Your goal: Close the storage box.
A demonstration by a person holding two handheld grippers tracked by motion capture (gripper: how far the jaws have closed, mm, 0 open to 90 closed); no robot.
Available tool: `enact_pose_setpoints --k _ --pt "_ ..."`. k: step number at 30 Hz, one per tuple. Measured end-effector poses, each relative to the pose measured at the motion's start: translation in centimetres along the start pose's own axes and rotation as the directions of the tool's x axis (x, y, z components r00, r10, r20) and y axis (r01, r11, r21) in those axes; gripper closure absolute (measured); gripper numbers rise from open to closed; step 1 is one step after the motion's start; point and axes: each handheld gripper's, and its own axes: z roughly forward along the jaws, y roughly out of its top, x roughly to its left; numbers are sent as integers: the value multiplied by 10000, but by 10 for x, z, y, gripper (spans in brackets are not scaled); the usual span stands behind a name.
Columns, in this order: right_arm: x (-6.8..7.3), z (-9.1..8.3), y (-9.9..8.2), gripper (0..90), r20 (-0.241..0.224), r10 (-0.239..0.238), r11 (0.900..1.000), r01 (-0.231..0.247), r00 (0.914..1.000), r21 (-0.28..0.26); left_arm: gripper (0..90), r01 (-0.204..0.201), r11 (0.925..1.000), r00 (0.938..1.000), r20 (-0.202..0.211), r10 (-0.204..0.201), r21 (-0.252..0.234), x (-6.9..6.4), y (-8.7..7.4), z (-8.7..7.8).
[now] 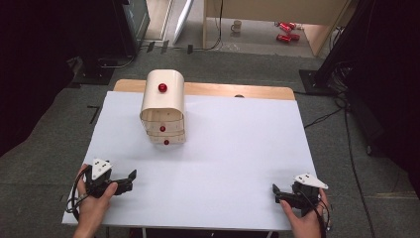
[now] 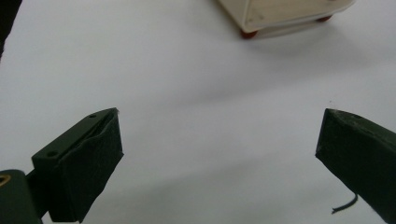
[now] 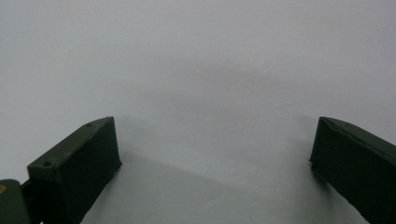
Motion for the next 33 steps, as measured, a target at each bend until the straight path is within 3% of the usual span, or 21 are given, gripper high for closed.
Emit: enact_pose_setpoints --k 8,11,14,16,20,33 --pt "0 0 0 8 1 0 10000 0 10000 -4 7 126 9991 9992 -373 -111 412 19 -11 -1" --pt "0 0 0 9 3 -1 10000 1 10000 -1 7 -15 9978 9993 -359 39 666 20 -13 2" --pt "0 0 0 8 4 -3 10000 3 10000 -3 7 -424 9951 9976 -514 471 892 14 -14 5" --pt "0 0 0 8 3 9 10000 -9 10000 2 7 -660 9897 9960 -512 730 1269 10 -17 9" --pt "0 0 0 9 0 -2 10000 2 10000 -5 9 -271 9900 9994 -187 300 1381 16 -17 10" --pt "0 0 0 9 0 14 10000 -14 10000 -3 9 -243 9901 9992 -284 285 1385 14 -17 10"
